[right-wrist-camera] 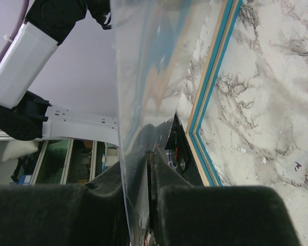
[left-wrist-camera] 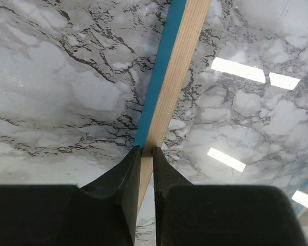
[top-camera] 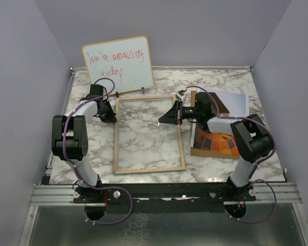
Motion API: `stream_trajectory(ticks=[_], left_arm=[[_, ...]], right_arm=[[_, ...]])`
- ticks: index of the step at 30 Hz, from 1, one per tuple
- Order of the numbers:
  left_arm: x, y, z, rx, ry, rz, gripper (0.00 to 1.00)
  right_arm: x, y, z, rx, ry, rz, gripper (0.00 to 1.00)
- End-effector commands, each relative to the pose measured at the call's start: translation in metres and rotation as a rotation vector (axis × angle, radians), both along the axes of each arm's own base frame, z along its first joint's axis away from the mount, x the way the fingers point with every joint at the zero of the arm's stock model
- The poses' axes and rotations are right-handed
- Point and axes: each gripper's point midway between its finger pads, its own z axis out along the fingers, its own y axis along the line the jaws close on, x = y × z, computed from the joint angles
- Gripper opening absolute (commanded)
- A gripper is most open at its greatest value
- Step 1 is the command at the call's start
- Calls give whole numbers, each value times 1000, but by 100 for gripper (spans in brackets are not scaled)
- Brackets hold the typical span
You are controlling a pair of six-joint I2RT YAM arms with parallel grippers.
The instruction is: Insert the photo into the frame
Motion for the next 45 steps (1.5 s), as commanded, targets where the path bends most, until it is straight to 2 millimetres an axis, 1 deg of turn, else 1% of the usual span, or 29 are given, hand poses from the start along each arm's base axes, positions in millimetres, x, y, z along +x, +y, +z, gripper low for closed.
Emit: stream_trajectory(ticks=[1,7,11,20,23,32,38,42,45], left_arm=[[-22,10,-23,67,83,-8,14],[-23,10,-24,68,87,-7,14],[-23,9,-26,67,92,-9,14],[-22,9,-29,66,97,-13,14],[-22,9,-30,66,99,-13,14],[-22,9,-32,66,103,-14,14],[-22,9,-33,67,107,-15,14],[-22,9,-34,66,108,-14,14],[-22,9,-35,66,110,-15,14]], right_arm=[[-2,5,-3,1,-11,38,14],[0,3,-18,-56,1,17,13],[1,1,-22,-83,-24,17,13],[5,4,-16,-66,-110,46,13],[5,5,-16,-62,-120,52,13],[1,5,-14,-38,-146,67,13],[0,5,-6,-17,-175,70,13],[1,5,-10,-25,-170,72,13],[5,6,-16,-40,-153,68,12]])
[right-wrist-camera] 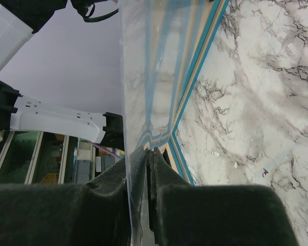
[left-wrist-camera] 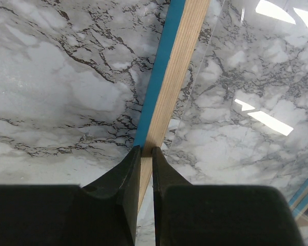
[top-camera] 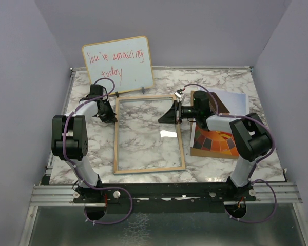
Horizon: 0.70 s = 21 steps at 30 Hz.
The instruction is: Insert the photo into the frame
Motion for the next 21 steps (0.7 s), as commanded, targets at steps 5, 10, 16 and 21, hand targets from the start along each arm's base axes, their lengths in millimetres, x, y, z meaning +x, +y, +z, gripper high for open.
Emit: stream_trajectory(ticks=[5,10,16,21], left_arm=[[-22,9,-36,66,115,-13,14],[-23,8,-39,65,122,-14,14],[-22,8,-41,64,126,-14,14],[-22,8,-43,65,131,-14,17]], right_arm=[[5,6,-11,-21,-13,16,11],[7,6,-15,-39,-9,4,11],[8,6,-17,-45,-2,-5,11],[4,3,-16,-43,-2,-12,11]])
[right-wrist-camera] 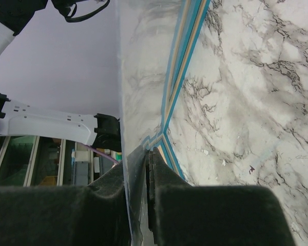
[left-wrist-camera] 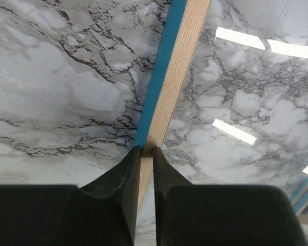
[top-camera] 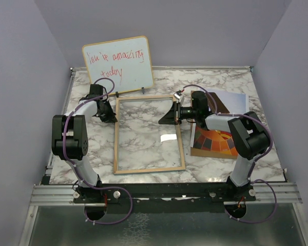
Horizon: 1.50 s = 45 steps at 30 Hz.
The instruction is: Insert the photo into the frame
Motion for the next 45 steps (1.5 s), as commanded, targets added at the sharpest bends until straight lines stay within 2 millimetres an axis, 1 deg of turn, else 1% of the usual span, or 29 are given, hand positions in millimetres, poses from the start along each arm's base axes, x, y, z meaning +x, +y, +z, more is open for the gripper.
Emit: stream_trajectory(ticks=[1,8,16,20,22,23,25,27,32,38,40,42,45], left_arm=[[-22,10,-42,73,124,-11,18],[-24,10,-46,75,134,-17,25],[-24,9,-49,77,140,-24,32],[-24,8,-50,78,142,-26,32],[-23,8,-50,77,142,-25,31],[-23,8,-50,77,142,-25,30],[-22,8,-49,78,139,-22,24],[-21,8,-47,77,131,-20,19],[-11,7,-29,72,76,-15,19],[4,5,2,55,-21,-5,22],[8,3,10,46,-49,-6,22],[10,2,15,39,-68,-8,22],[10,0,17,30,-79,-11,18]], right_arm=[[-1,2,1,-1,-25,-8,11],[-1,1,-2,-7,-18,-21,11],[-1,0,-1,-15,-26,-29,10],[0,1,-1,-13,-26,-28,10],[0,1,-3,-12,-25,-23,10],[0,2,-4,-12,-23,-20,10],[0,3,-4,-6,-15,-14,10],[-1,3,-3,8,-5,-8,10],[-5,3,1,31,27,-4,10],[-9,1,-8,17,100,-24,9],[-10,0,-12,12,113,-27,8],[-12,-1,-14,12,121,-26,8],[-13,0,-12,26,115,-15,6]])
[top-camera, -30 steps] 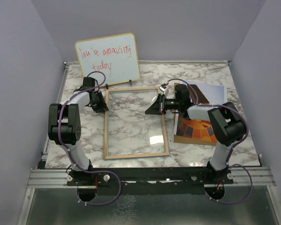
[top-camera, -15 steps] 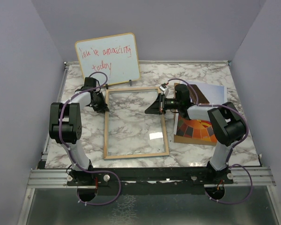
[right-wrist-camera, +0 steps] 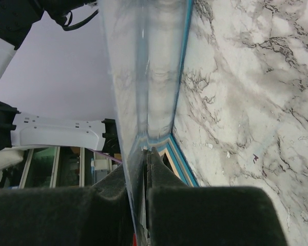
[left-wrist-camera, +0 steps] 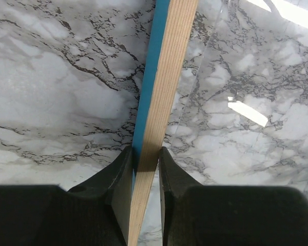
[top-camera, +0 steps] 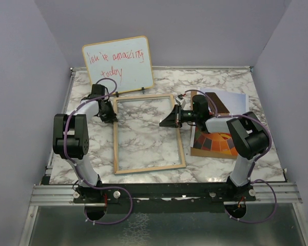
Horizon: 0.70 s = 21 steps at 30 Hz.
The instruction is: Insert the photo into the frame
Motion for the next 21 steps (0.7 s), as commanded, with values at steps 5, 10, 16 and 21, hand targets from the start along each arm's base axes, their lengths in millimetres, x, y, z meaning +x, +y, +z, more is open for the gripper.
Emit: stream_trajectory(ticks=[5,10,16,21], left_arm=[[5,-3,20,-24,-77,-3,29],[1,-1,15,-10,-61,-2,49],[1,9,18,43,-68,17,53],[6,12,30,63,-102,20,46]], right_arm=[[-7,5,8,54,-20,55,5],[-4,7,10,49,-19,55,4],[-8,5,12,44,-15,62,4],[-10,5,18,54,-13,74,4]])
